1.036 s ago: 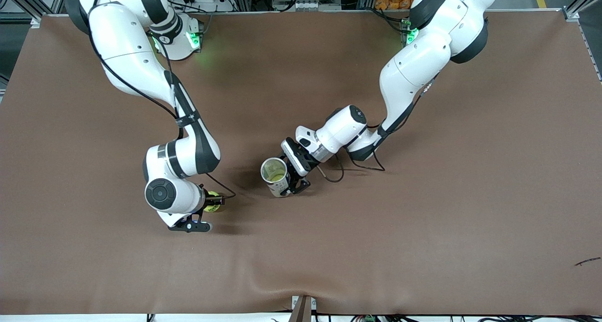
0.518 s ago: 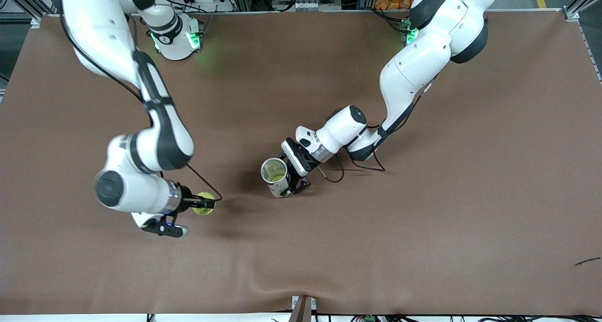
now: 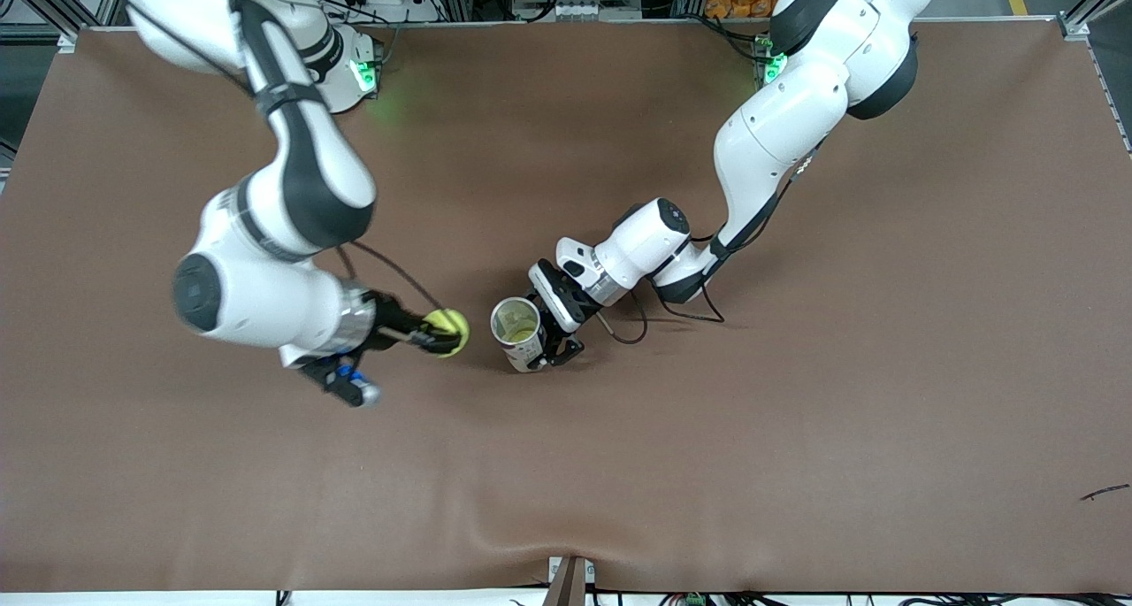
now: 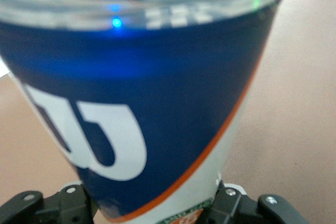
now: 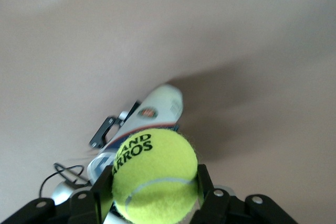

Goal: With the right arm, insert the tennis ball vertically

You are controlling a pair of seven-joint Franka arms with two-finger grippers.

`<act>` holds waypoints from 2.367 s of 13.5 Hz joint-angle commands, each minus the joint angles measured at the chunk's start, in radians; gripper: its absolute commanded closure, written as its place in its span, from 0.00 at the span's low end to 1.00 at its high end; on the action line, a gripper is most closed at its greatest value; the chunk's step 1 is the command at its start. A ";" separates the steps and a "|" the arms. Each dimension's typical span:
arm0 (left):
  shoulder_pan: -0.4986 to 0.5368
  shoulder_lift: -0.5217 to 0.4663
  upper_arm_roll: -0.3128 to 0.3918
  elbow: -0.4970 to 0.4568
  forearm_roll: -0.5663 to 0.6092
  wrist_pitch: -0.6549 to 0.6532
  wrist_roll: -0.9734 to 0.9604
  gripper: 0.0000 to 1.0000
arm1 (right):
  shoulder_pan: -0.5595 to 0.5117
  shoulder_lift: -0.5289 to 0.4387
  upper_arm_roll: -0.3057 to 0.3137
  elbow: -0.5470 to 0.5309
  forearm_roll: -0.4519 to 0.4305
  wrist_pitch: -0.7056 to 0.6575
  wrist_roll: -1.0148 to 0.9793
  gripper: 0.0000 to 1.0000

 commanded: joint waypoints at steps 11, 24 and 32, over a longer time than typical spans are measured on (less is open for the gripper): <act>-0.011 -0.010 0.012 0.005 0.000 0.022 -0.012 0.23 | 0.124 0.021 -0.011 -0.013 -0.012 0.136 0.173 0.46; -0.011 -0.013 0.012 0.006 -0.001 0.023 -0.017 0.00 | -0.191 -0.172 -0.023 -0.174 -0.276 -0.074 -0.627 0.00; 0.015 -0.027 0.012 -0.055 -0.003 0.023 -0.015 0.00 | -0.430 -0.452 -0.022 -0.302 -0.415 -0.252 -0.847 0.00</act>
